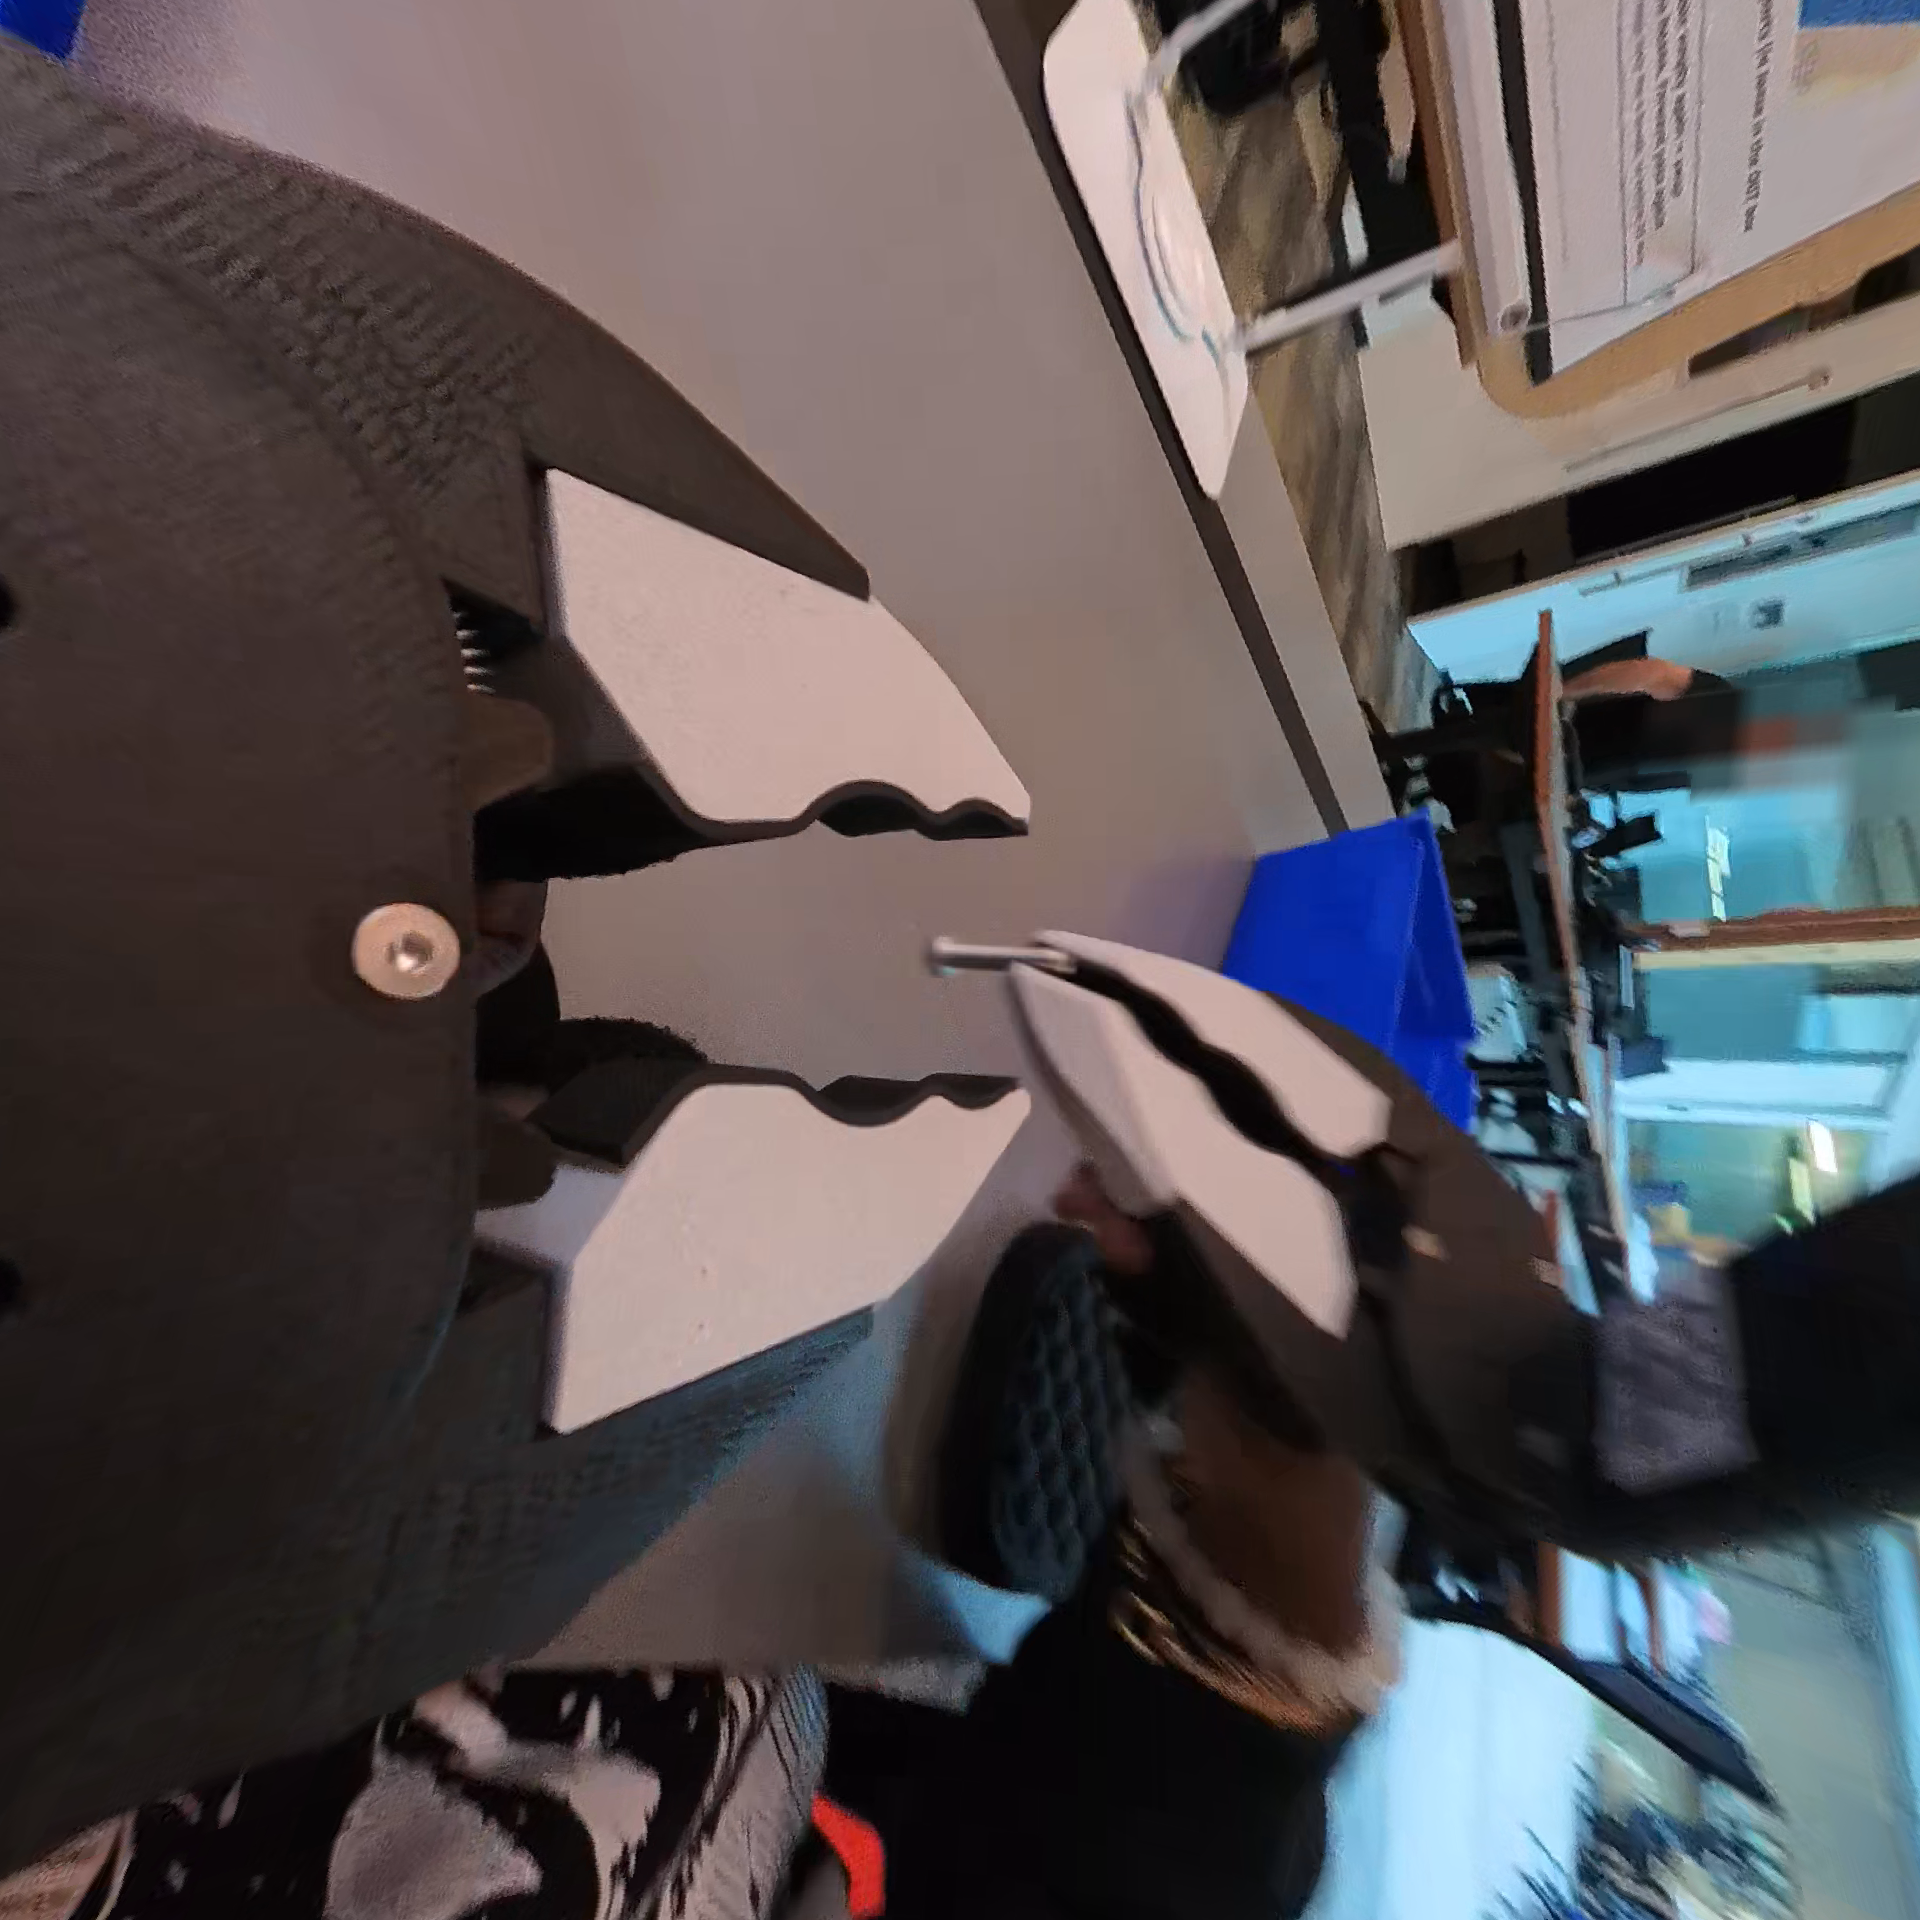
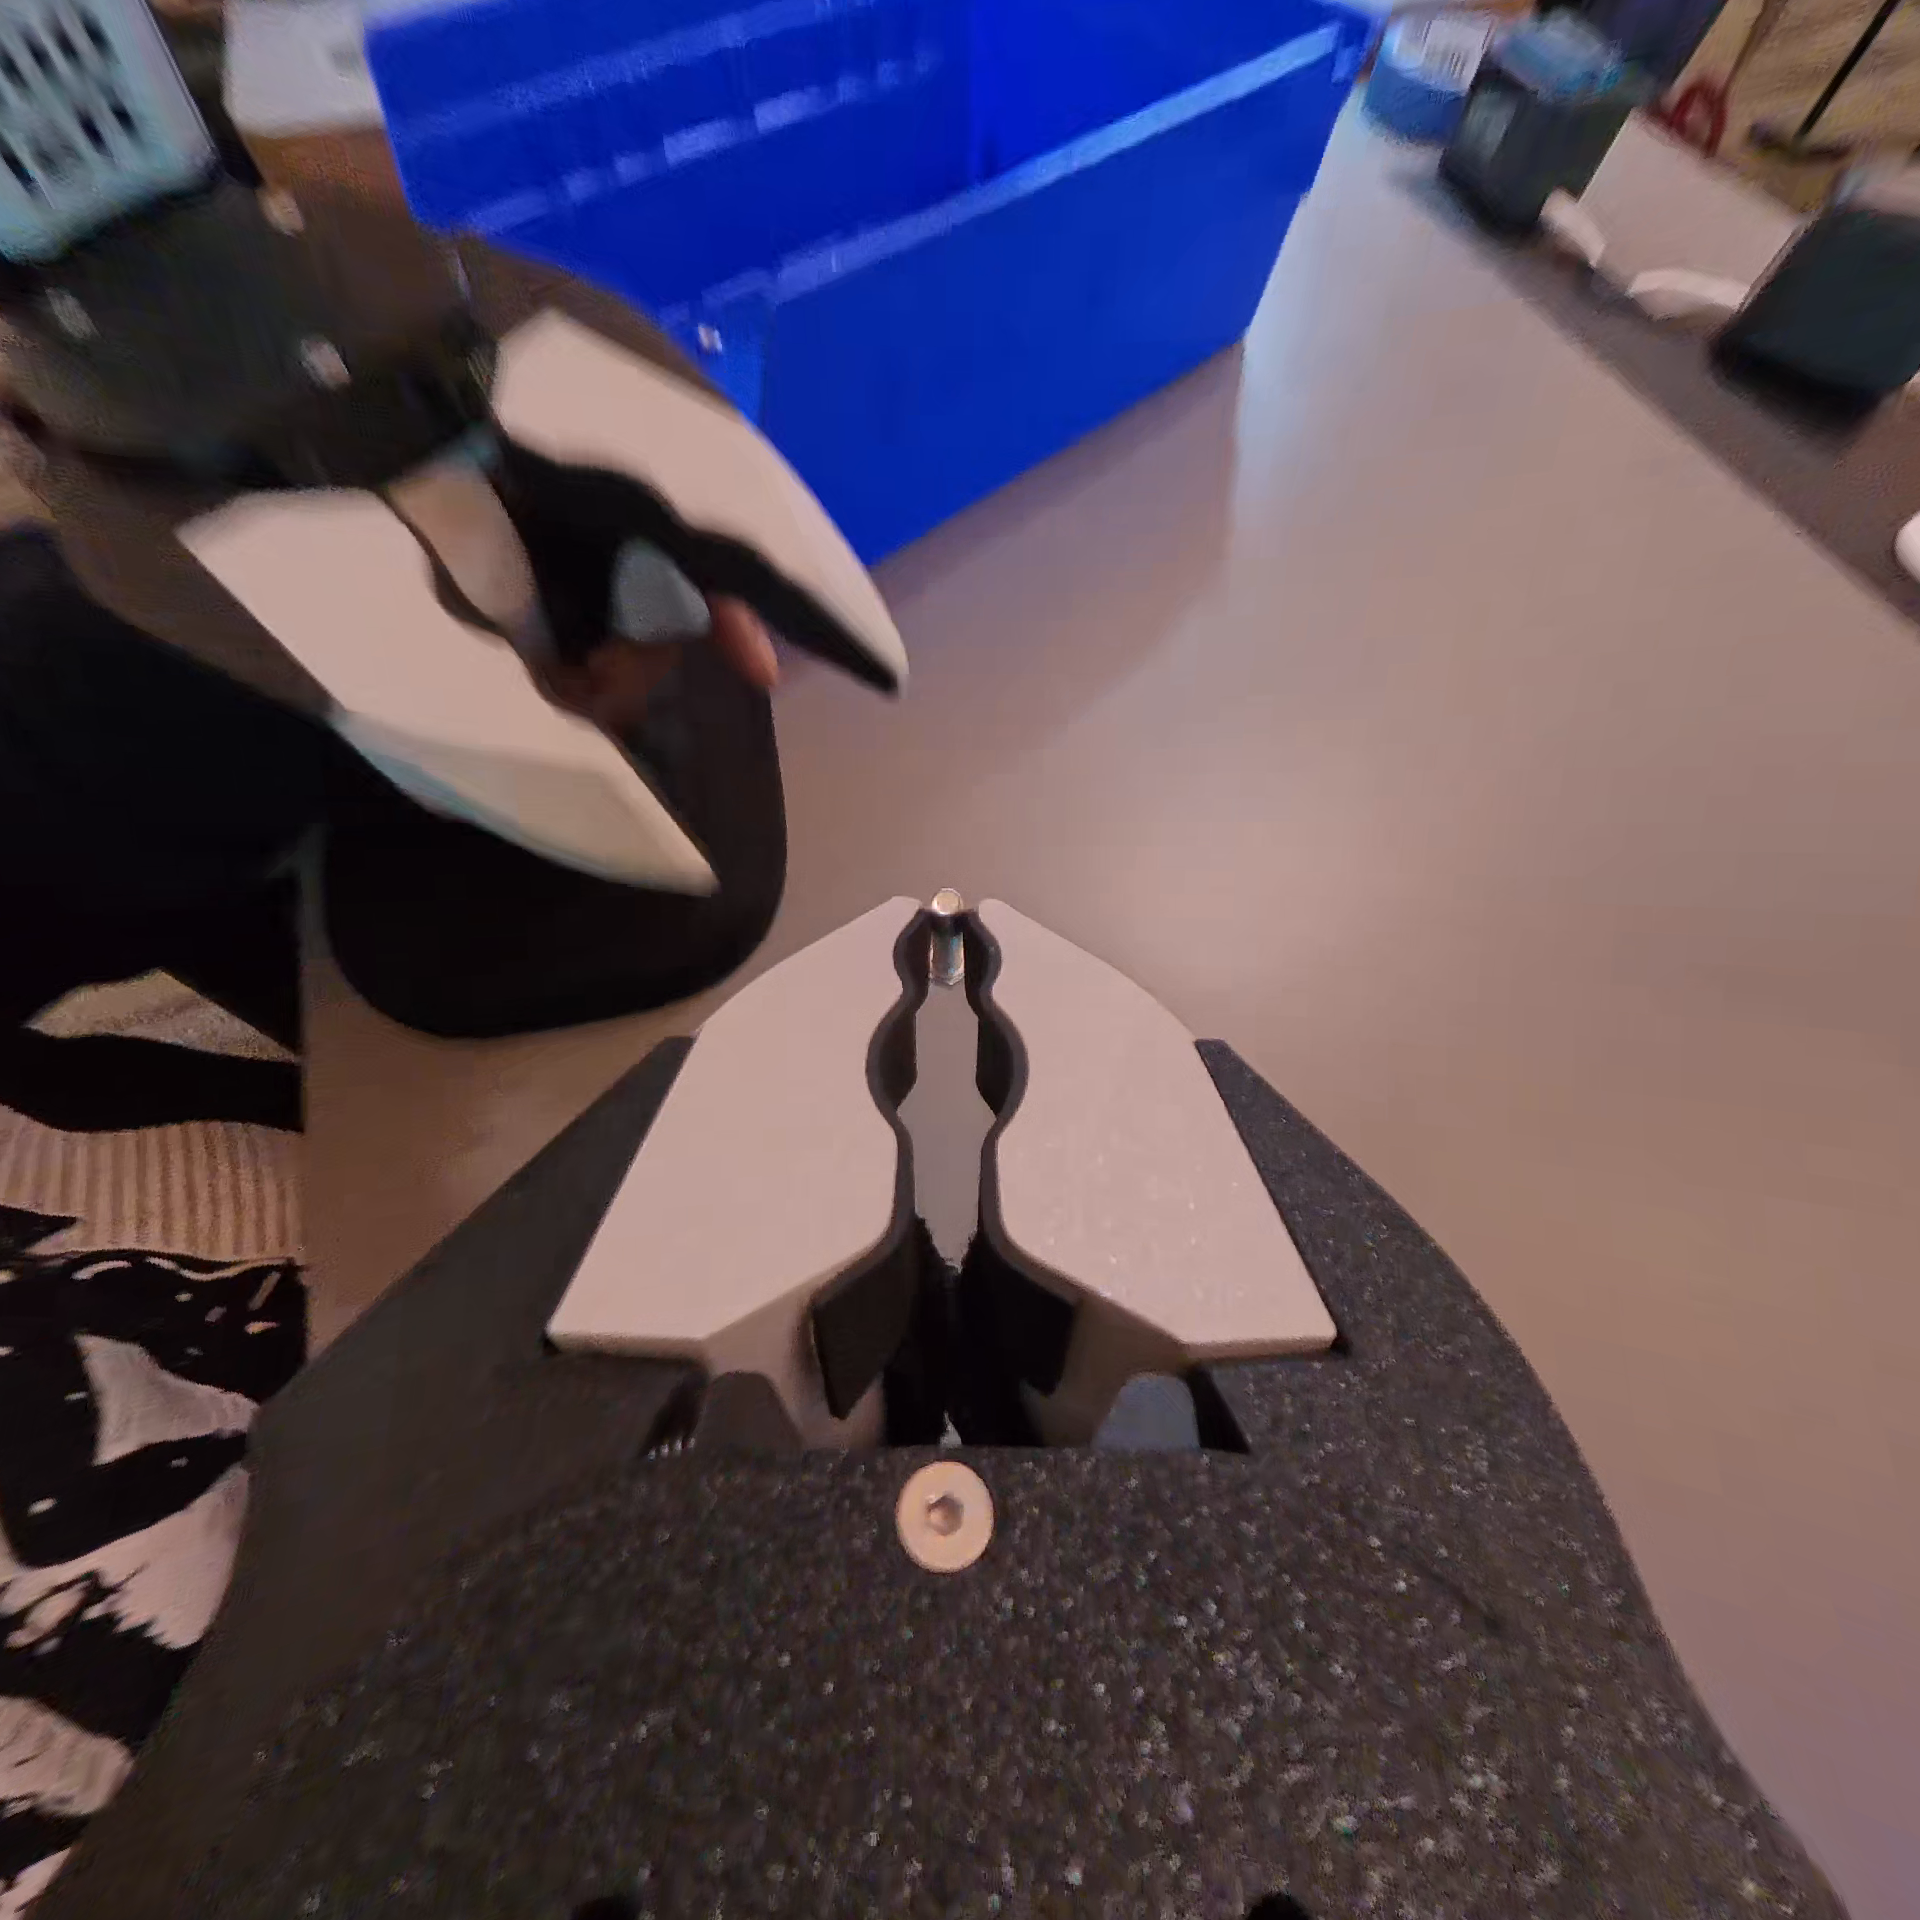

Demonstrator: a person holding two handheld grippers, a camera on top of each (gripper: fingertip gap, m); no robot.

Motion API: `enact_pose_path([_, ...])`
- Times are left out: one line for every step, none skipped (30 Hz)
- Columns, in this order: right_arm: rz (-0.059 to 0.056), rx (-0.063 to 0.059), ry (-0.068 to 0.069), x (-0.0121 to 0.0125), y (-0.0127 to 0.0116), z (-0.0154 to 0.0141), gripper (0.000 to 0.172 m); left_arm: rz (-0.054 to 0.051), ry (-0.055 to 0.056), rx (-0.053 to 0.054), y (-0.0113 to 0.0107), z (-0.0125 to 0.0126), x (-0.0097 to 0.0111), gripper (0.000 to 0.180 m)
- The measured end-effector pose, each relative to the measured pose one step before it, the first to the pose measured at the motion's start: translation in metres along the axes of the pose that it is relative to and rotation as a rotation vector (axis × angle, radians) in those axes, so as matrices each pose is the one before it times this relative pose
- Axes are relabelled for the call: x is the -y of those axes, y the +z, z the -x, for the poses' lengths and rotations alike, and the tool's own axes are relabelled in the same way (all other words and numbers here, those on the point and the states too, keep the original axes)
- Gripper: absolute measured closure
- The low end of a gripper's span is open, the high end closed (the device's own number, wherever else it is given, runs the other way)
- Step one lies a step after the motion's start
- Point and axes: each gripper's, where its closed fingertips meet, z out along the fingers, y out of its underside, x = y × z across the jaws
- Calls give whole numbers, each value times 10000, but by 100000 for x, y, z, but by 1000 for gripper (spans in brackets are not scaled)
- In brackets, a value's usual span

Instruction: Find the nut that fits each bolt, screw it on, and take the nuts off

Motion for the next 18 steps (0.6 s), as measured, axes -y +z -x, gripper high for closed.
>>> enact_pose_path([-332, 54, -13, 1118, -901, 135, 166, 181, 362, 338, 345, -26, -91, 137])
enact_pose_path([-291, 69, 25, 1041, -761, 230, 166, 25, 223, 360, 317, 7, 134, 137])
enact_pose_path([-221, 41, 48, 876, -562, 257, 166, -131, 82, 323, 284, -64, 360, 137])
enact_pose_path([-176, -15, 29, 704, -401, 247, 166, -231, 16, 311, 238, -84, 503, 138])
enact_pose_path([-144, -56, -8, 541, -266, 221, 166, -228, 75, 303, 174, -95, 481, 140])
enact_pose_path([-91, -54, -6, 372, -162, 227, 166, -174, 187, 404, 108, 80, 372, 141])
enact_pose_path([-53, -17, 7, 244, -95, 258, 166, -101, 285, 287, 56, 10, 238, 142])
enact_pose_path([-52, -8, 23, 193, -57, 234, 166, -45, 269, 144, 36, -85, 129, 144])
enact_pose_path([-60, -4, 25, 161, -24, 201, 166, -40, 132, 141, 20, 3, 77, 146])
enact_pose_path([-56, -1, 48, 136, 8, 168, 166, -5, 4, 33, 36, -54, 11, 146])
enact_pose_path([-70, 21, 56, 148, 1, 156, 166, -1, -60, -77, 28, -160, -4, 149])
enact_pose_path([-73, 22, 45, 140, 2, 141, 166, -17, -85, 29, 23, 30, -11, 151])
enact_pose_path([-56, 7, 26, 119, -5, 80, 166, -28, -45, 77, -22, 113, 15, 153])
enact_pose_path([-39, -7, 11, 86, -18, 43, 166, -41, -5, 18, -24, 58, 35, 155])
enact_pose_path([-33, 6, -10, 70, -19, 45, 166, -30, -15, -12, -32, 13, 31, 157])
enact_pose_path([-42, 12, 1, 91, -18, 39, 166, -19, -32, 3, -16, 39, 22, 159])
enact_pose_path([-39, 24, 18, 82, -4, 33, 166, -45, -24, -12, -4, -8, 43, 160])
enact_pose_path([-20, 41, 17, 53, -1, 58, 166, -56, -10, -51, -11, -76, 64, 160])
